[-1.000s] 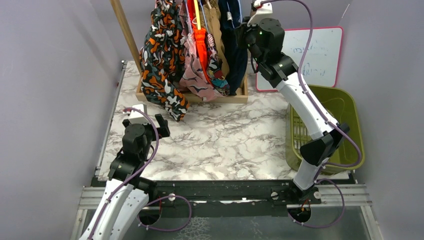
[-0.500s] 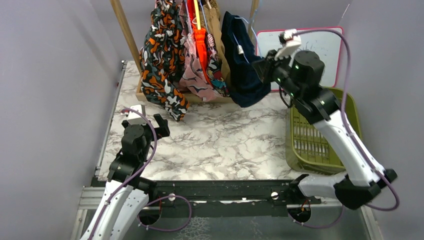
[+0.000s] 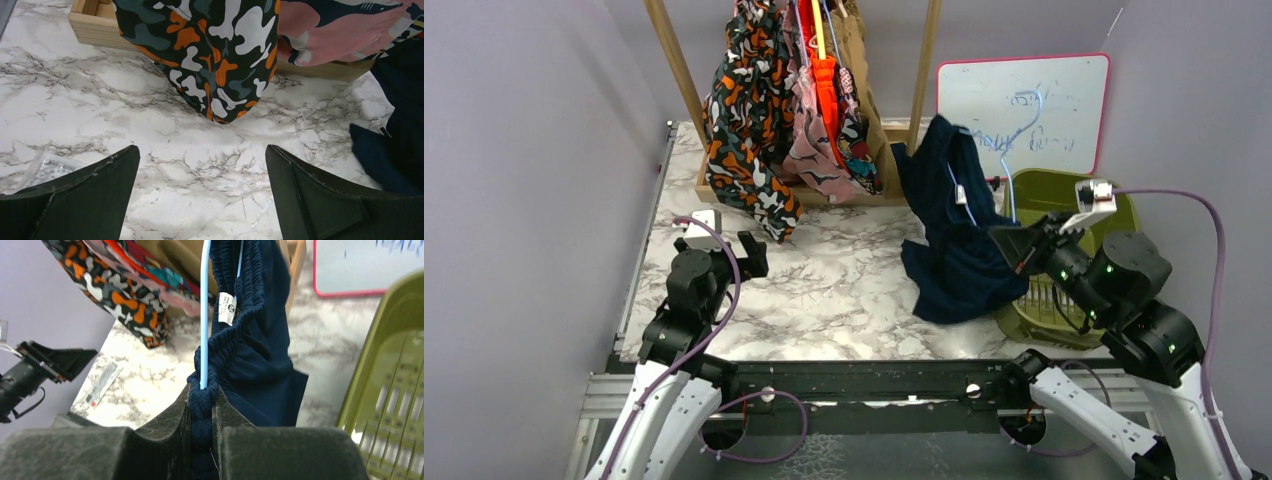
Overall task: Remove the shorts from the hanger
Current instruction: Pick up the hanger from the clothes rod.
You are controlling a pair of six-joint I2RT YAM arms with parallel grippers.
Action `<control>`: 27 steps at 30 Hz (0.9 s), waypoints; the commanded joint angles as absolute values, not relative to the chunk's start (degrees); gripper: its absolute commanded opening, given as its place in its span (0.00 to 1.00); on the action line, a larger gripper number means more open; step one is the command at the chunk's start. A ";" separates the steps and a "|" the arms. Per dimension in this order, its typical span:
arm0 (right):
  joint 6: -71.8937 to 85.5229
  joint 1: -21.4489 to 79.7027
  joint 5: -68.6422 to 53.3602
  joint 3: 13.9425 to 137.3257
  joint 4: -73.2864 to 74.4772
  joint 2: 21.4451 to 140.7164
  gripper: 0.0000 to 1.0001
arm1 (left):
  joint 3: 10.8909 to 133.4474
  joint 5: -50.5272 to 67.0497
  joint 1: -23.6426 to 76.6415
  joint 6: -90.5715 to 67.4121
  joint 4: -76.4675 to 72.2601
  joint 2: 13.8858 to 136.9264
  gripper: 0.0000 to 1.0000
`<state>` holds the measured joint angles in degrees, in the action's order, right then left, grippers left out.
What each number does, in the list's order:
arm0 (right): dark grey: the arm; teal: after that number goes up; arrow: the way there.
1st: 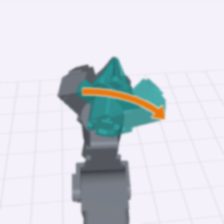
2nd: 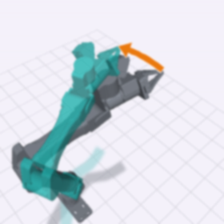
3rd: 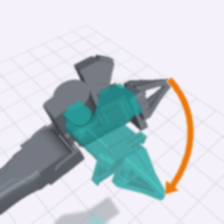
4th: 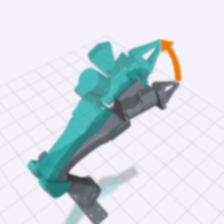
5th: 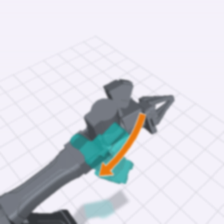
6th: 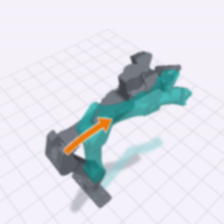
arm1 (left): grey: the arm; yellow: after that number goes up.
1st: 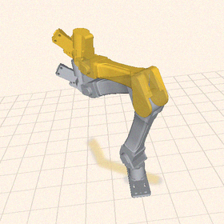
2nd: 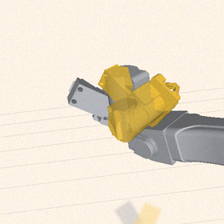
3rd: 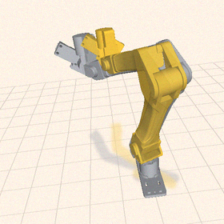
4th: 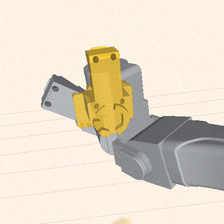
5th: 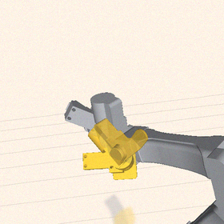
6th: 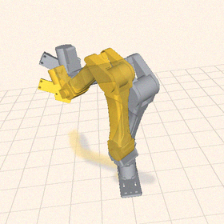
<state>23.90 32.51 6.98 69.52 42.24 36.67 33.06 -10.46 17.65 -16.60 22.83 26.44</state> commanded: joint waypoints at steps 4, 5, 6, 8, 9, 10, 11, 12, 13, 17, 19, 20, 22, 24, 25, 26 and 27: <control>33.94 32.54 -5.53 64.80 51.13 29.33 0.01 | 32.90 -10.87 17.84 -16.54 22.97 25.83 0.99; 34.20 32.52 -7.90 64.51 51.82 28.56 0.01 | 32.92 -11.60 17.84 -17.10 23.49 25.68 0.99; 34.41 32.52 -10.13 64.22 52.31 27.58 0.01 | 33.00 -11.82 17.80 -17.32 23.80 25.46 0.99; 34.75 32.52 -14.59 63.36 52.82 25.39 0.01 | 33.05 -11.78 17.84 -17.48 24.14 24.75 0.99; 35.06 32.52 -15.86 62.80 53.09 24.21 0.01 | 33.05 -11.78 17.84 -17.50 24.21 24.29 0.99; 35.40 32.52 -16.75 62.23 53.37 23.23 0.01 | 33.05 -11.85 17.82 -17.49 24.28 23.79 0.99; 35.57 32.52 -19.29 61.51 53.50 22.42 0.01 | 33.05 -11.97 17.80 -17.41 24.37 23.22 0.99; 35.55 32.52 -21.75 60.65 53.63 21.91 0.01 | 33.02 -12.15 17.82 -17.40 24.45 22.63 0.99; 35.45 32.52 -24.47 59.80 53.76 21.56 0.01 | 32.98 -12.25 17.82 -17.40 24.44 22.00 0.99; 35.07 32.50 -33.95 56.91 51.98 21.09 0.01 | 32.94 -12.03 17.84 -17.39 24.43 20.71 0.99; 34.95 32.52 -37.25 56.39 50.34 20.81 0.01 | 33.16 -11.23 17.84 -17.24 24.39 20.78 0.99; 34.75 32.52 -38.67 56.52 49.79 20.93 0.01 | 33.34 -10.84 17.80 -17.18 24.43 20.87 0.99; 33.34 32.48 -41.19 57.29 50.18 21.75 0.01 | 33.60 -10.28 17.84 -17.07 24.43 21.07 0.99; 32.22 32.52 -42.50 57.60 51.36 22.79 0.01 | 33.89 -9.71 17.84 -16.82 24.43 21.18 0.99; 31.55 32.52 -42.53 57.61 51.66 23.32 0.01 | 33.98 -9.35 17.83 -16.79 24.39 21.06 0.99; 31.11 32.52 -42.15 57.23 51.13 23.84 0.01 | 33.99 -9.15 17.75 -16.85 24.32 20.83 0.99; 30.78 32.52 -41.88 56.37 49.20 24.37 0.01 | 33.93 -8.94 17.75 -16.85 24.20 20.64 0.99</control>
<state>33.10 32.51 -35.99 55.86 54.13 22.52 33.04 -10.83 17.65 -16.93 24.56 21.21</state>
